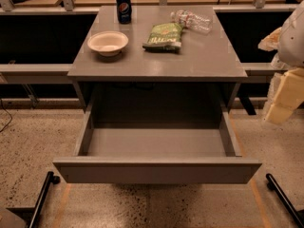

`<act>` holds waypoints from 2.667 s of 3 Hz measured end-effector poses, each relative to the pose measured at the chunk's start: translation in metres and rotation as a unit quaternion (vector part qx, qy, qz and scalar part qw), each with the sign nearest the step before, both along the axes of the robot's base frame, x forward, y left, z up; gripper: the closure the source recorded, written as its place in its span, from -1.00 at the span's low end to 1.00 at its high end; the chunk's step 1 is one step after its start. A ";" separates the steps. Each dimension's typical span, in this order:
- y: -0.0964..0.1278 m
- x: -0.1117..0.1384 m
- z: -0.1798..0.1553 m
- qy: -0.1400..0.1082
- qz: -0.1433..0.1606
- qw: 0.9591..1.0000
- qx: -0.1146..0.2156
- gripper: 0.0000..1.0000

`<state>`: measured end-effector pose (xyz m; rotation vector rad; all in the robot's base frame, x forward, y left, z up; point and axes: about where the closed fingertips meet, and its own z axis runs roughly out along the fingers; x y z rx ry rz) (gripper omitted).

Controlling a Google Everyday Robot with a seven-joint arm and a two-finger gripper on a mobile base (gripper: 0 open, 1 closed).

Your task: Place green jalapeno chip bag into top drawer

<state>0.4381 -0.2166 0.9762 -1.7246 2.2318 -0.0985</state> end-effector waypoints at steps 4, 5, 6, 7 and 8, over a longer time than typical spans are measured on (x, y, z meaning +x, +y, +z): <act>0.047 0.093 0.021 -0.075 0.048 0.993 0.076 -1.00; 0.048 0.101 0.017 -0.076 0.032 0.993 0.088 -1.00; 0.067 0.134 0.012 -0.096 0.032 0.987 0.124 -1.00; 0.087 0.185 0.002 -0.126 0.019 0.975 0.181 -1.00; 0.102 0.237 -0.006 -0.152 -0.001 0.962 0.228 -1.00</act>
Offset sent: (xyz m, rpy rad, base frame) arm 0.0904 0.0436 0.0161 0.1873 -0.1566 0.0972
